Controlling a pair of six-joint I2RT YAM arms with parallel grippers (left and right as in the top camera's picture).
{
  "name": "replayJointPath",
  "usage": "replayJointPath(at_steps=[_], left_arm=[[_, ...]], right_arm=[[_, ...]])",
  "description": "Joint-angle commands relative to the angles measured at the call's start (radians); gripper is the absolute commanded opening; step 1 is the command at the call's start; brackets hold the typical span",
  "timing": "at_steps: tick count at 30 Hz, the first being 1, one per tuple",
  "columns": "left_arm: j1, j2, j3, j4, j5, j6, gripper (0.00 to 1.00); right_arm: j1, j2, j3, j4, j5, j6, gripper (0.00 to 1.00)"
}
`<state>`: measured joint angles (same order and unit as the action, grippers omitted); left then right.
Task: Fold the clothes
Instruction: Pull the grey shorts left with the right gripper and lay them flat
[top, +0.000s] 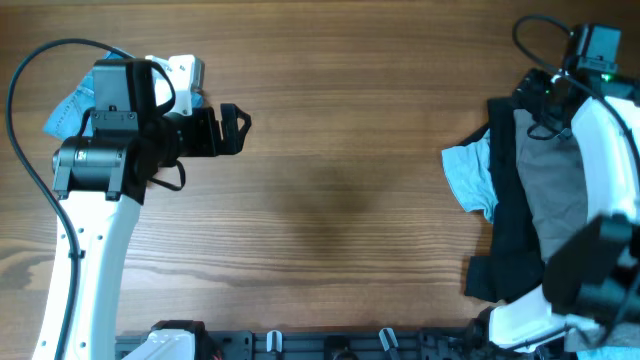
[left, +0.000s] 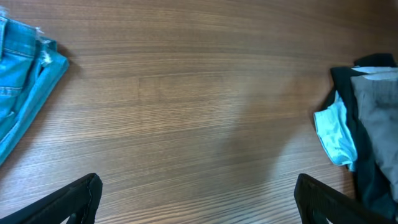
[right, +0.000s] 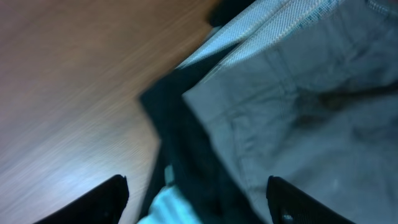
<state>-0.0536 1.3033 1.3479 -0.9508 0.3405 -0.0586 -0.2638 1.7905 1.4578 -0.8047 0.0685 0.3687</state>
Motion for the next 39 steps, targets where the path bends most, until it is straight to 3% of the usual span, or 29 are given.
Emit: replayJointPath(at_steps=[1,8,9,11,13,19,23,26,29,33,34,35,37,39], left_arm=[[-0.003,-0.004,0.023,0.006,-0.026,-0.002,1.00],[-0.003,-0.004,0.023,0.008,-0.028,-0.002,0.98],[-0.002,-0.004,0.023,0.008,-0.028,-0.002,0.99],[-0.003,-0.004,0.023,0.008,-0.028,-0.002,0.98],[-0.002,-0.004,0.023,0.007,-0.028,-0.002,0.98],[0.009,-0.012,0.033,0.010,-0.047,-0.005,0.83],[0.081,-0.068,0.102,-0.023,-0.052,-0.006,0.84],[0.157,-0.122,0.166,-0.074,-0.100,-0.006,0.87],[0.225,-0.187,0.222,-0.119,-0.100,-0.006,0.88],[0.236,-0.278,0.229,-0.116,-0.103,-0.006,0.90],[0.236,-0.300,0.229,-0.117,-0.130,-0.006,0.91],[0.236,-0.314,0.229,-0.117,-0.144,-0.006,0.92],[0.236,-0.338,0.229,-0.117,-0.162,-0.005,0.93],[0.233,-0.350,0.229,-0.117,-0.163,-0.006,0.94]], right_arm=[[-0.018,0.139,0.018,0.079,-0.008,-0.036,0.68],[-0.018,0.299,0.018,0.115,0.027,-0.060,0.49],[-0.018,0.301,0.017,0.115,0.048,-0.061,0.38],[-0.018,0.299,0.018,0.103,0.048,-0.079,0.31],[-0.021,0.299,0.018,0.105,0.062,-0.079,0.04],[-0.107,0.163,0.123,-0.005,0.105,-0.084,0.04],[-0.134,-0.021,0.219,-0.049,-0.206,-0.278,0.04],[-0.091,-0.179,0.235,-0.022,-0.389,-0.288,0.04],[0.105,-0.344,0.235,0.005,-0.497,-0.216,0.04],[0.589,-0.359,0.234,0.042,-0.486,-0.073,0.04],[0.808,-0.306,0.234,0.058,-0.426,-0.013,0.05],[0.923,-0.262,0.234,0.064,-0.381,0.006,0.18],[1.106,-0.174,0.234,0.052,-0.270,0.009,0.69],[1.174,-0.145,0.234,0.012,-0.118,0.023,0.79]])
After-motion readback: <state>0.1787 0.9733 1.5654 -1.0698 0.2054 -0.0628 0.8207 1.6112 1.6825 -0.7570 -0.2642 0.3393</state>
